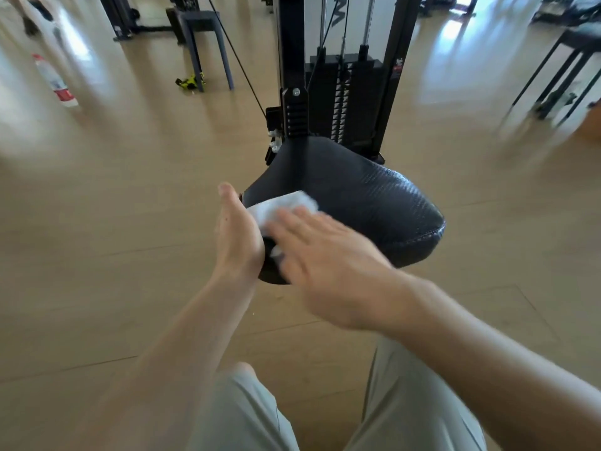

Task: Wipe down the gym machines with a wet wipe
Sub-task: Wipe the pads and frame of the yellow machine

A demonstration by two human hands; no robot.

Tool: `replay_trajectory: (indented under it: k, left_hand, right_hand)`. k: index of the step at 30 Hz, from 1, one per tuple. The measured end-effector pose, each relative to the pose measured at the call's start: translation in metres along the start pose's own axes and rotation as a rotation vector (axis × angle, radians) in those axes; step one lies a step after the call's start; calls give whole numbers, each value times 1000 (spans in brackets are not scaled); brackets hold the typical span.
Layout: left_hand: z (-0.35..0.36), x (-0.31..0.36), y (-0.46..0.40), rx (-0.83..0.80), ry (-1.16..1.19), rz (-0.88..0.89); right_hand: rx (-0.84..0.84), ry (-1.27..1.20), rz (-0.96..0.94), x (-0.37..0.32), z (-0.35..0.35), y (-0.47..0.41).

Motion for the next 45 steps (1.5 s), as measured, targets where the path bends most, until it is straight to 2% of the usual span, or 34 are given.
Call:
replay_trajectory:
  k: [2,4,9,12,15,18,22,26,30,35,39,43,45]
  left_hand:
    - [-2,-7,-7,-35,24,-34]
    - [-1,-1,1,-17,-50,5]
    - [6,12,24,-30,-81,53]
    - [3,11,18,-21,-67,44]
    - [1,8,13,-11,-39,30]
    - [8,14,13,-67,-56,111]
    - [3,12,16,5,-81,86]
    - [4,12,19,-30,-128,111]
    - [5,14,21,-6,-141,107]
    - [5,15,25,44,-96,78]
    - [6,15,24,18,-114,76]
    - [6,16,23,-11,-133,116]
    - [6,16,23,-19,-131,121]
  right_hand:
    - [-6,-71,-52,-20,-2,8]
    - [-15,-38,-50,2,0,20]
    - [-117,29,229,94,4,33]
    - [-75,-19,68,57,-6,2]
    - [-172,-111,-103,17,4,-43]
    - [-221,-123,-133,27,10,-95]
    - [-270,-168,-17,72,11,-136]
    - [-266,-129,145,133,19,-133]
    - [-217,-121,309,175,22,-74]
    - [-78,-338,489,170,16,31]
    - [-150,-276,535,171,17,18]
    - [-172,-104,384,159,17,-66]
    - [-151,-175,339,131,19,-101]
Point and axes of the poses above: each hand's wrist, its own y-axis away from the middle knuckle, its own z-axis out of the palm, x = y × z, the point moved 6 cm from there along -y, towards the middle knuckle, and after that the axes turned 12 degrees about y, right-handed, at the moved point
